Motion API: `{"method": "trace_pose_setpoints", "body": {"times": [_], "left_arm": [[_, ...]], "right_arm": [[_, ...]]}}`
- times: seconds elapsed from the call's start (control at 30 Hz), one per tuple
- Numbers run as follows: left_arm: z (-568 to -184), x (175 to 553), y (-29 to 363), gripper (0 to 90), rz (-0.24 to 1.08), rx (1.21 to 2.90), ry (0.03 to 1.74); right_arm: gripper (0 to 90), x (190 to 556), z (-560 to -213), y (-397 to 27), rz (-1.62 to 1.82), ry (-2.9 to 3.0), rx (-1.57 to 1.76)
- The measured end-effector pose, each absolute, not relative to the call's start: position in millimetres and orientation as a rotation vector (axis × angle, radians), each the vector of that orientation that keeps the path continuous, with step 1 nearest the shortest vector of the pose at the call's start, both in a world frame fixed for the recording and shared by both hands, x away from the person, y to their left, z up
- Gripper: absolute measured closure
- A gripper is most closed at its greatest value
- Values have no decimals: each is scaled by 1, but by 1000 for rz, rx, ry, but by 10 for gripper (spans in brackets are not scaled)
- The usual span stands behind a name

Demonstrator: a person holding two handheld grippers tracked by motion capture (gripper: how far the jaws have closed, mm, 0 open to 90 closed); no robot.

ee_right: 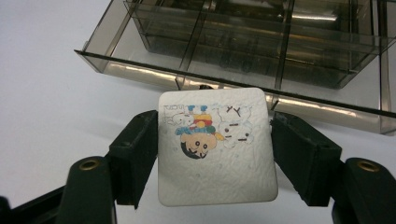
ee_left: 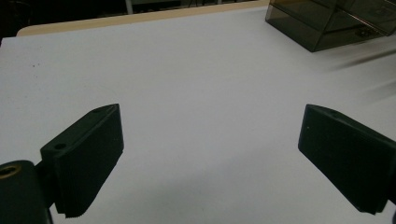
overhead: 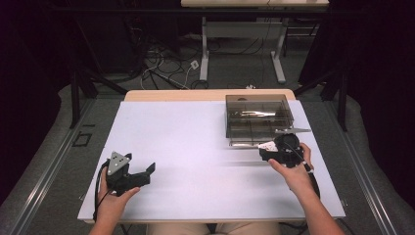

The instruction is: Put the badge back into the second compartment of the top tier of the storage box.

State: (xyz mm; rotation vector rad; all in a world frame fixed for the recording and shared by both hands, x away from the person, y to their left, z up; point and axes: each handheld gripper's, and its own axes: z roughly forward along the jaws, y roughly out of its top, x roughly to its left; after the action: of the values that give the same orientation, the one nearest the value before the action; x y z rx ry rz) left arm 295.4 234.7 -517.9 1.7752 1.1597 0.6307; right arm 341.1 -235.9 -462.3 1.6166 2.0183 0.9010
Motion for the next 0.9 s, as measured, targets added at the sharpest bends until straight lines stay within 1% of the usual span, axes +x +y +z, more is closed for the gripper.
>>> {"method": "trace_pose_setpoints", "body": {"times": [0.9], "left_arm": [[-518, 296, 235, 70, 630, 1777, 1159]], "right_arm": [[331, 368, -444, -231, 884, 1988, 1633]]}}
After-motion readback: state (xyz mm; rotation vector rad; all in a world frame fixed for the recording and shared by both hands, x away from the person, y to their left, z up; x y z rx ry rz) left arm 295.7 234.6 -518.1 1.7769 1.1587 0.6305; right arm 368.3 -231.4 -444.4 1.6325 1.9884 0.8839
